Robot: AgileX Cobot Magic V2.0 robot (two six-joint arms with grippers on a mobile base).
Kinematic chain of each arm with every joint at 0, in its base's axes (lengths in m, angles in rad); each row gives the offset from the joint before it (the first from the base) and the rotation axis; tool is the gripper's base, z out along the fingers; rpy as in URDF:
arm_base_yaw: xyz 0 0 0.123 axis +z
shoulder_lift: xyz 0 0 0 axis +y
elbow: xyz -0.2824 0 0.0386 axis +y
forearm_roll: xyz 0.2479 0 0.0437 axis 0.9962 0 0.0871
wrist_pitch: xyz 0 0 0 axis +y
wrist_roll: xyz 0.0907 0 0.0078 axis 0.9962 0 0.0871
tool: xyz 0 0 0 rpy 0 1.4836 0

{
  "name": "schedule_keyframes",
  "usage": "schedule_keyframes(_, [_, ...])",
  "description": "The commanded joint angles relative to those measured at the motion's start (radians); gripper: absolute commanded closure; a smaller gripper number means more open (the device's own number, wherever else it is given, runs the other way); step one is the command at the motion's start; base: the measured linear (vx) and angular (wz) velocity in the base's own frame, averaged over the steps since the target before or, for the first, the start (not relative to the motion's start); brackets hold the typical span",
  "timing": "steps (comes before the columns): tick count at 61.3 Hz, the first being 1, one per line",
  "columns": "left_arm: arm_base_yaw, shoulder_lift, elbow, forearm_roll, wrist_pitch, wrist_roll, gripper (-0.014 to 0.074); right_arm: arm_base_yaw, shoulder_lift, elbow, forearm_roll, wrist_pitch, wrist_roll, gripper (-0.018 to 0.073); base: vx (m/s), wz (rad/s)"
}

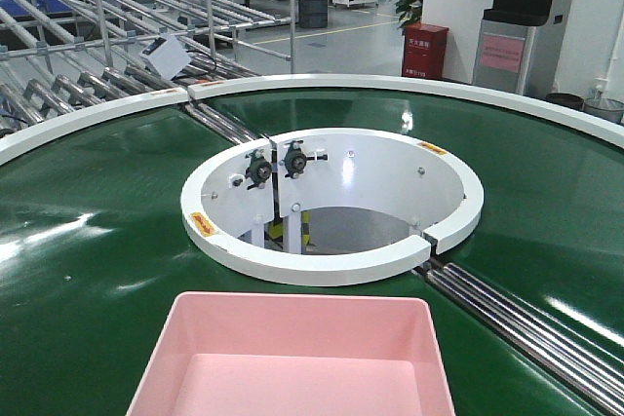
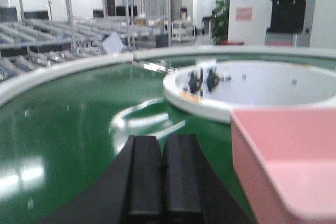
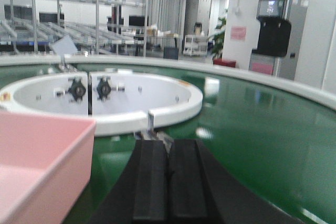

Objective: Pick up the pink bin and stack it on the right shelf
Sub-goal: 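Lower both grippers toward the pink bin's side walls on the conveyor, then close both grippers on opposite side walls of the pink bin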

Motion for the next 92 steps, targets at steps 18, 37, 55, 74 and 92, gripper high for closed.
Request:
schedule_keyframes(18, [0.001, 0.216, -0.544, 0.000, 0.328, -0.024, 0.0596, 0.001, 0.238, -0.500, -0.001, 0.377, -0.011, 0.0568, 0.00, 0.00])
schedule_keyframes(37, [0.001, 0.449, -0.593, 0.000, 0.680, -0.025, 0.0596, 0.001, 0.515, -0.559, 0.004, 0.622, -0.009, 0.0568, 0.00, 0.00])
schedule_keyframes(55, [0.001, 0.555, -0.638, 0.000, 0.767, 0.013, 0.0405, 0.001, 0.725, -0.595, 0.008, 0.734, -0.082, 0.0327, 0.00, 0.00])
schedule_keyframes(74, [-0.075, 0.735, -0.757, -0.102, 0.815, 0.182, 0.0007, 0.229, 0.981, -0.752, 0.061, 0.817, -0.179, -0.0137, 0.00, 0.00])
schedule_keyframes(92, [-0.173, 1.066, -0.896, -0.310, 0.737, 0.432, 0.0001, 0.329, 1.279, -1.033, 0.055, 0.872, -0.067, -0.0100, 0.00, 0.00])
